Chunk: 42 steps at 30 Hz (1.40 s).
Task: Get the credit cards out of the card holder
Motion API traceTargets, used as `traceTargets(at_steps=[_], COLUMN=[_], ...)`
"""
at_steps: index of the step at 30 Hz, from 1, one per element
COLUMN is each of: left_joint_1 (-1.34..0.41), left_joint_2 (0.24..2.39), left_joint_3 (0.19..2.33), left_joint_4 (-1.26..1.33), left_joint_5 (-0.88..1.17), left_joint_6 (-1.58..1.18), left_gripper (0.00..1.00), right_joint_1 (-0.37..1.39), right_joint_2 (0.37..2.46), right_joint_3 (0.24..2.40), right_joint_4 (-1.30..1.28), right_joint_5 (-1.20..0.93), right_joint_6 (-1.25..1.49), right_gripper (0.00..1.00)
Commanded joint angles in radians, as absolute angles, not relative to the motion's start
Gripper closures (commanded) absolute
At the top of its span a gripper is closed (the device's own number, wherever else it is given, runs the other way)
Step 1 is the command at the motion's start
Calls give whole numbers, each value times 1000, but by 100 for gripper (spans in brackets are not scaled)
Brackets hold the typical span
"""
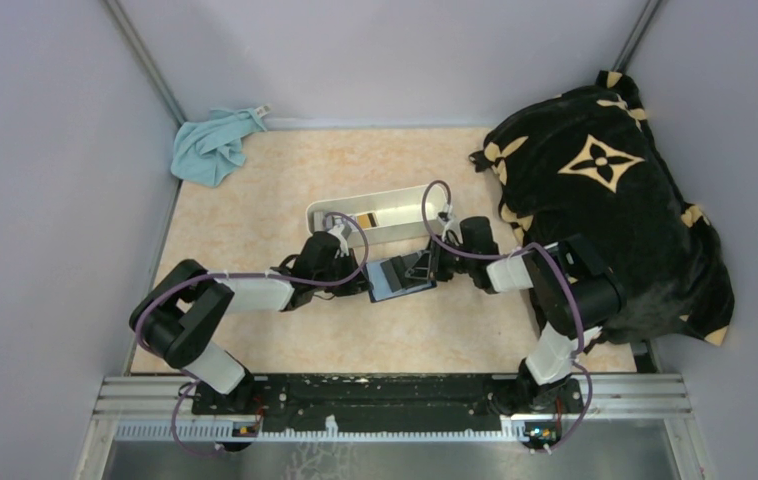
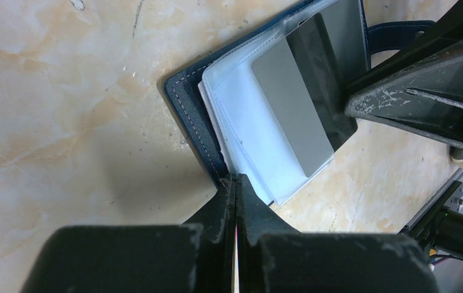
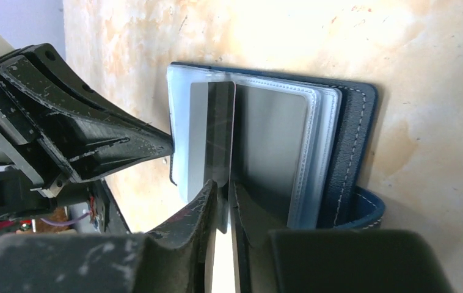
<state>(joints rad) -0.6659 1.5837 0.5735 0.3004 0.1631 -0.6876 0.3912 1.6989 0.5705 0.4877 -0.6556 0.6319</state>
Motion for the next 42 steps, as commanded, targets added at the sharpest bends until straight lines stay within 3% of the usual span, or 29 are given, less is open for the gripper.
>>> traceTargets(at_steps=[1,4,24,29,33,35,42], left_joint_1=[-653,-652,-647,-647,-649,-649,-649], left_joint_2=[1641,1641,1595,1526,1450,1416,1390], left_joint_3=[534,535,531,540,549,554,545], left_joint_4=[166,164,165,185,204,208,268], left_joint_5=[89,88,91,129,167,182,242], left_joint_6=[-646,-643,-638,-623,-598,-589,-587], left_gripper=[100,100,100,75,35,30,28], right_joint_1=[378,377,257,252,252,252,251], right_joint_2=[1661,1661,1576,1518,1475,1465,1481], right_joint_3=[563,561,519,524,528,527,488], right_joint_4=[526,540,579,539,514,513,594], right_joint_5=[-644,-655,-709,-709,-716,-718,-755], right_joint_6=[626,631,674,668,669,669,726], right_gripper=[90,100,100,100,100,100,100])
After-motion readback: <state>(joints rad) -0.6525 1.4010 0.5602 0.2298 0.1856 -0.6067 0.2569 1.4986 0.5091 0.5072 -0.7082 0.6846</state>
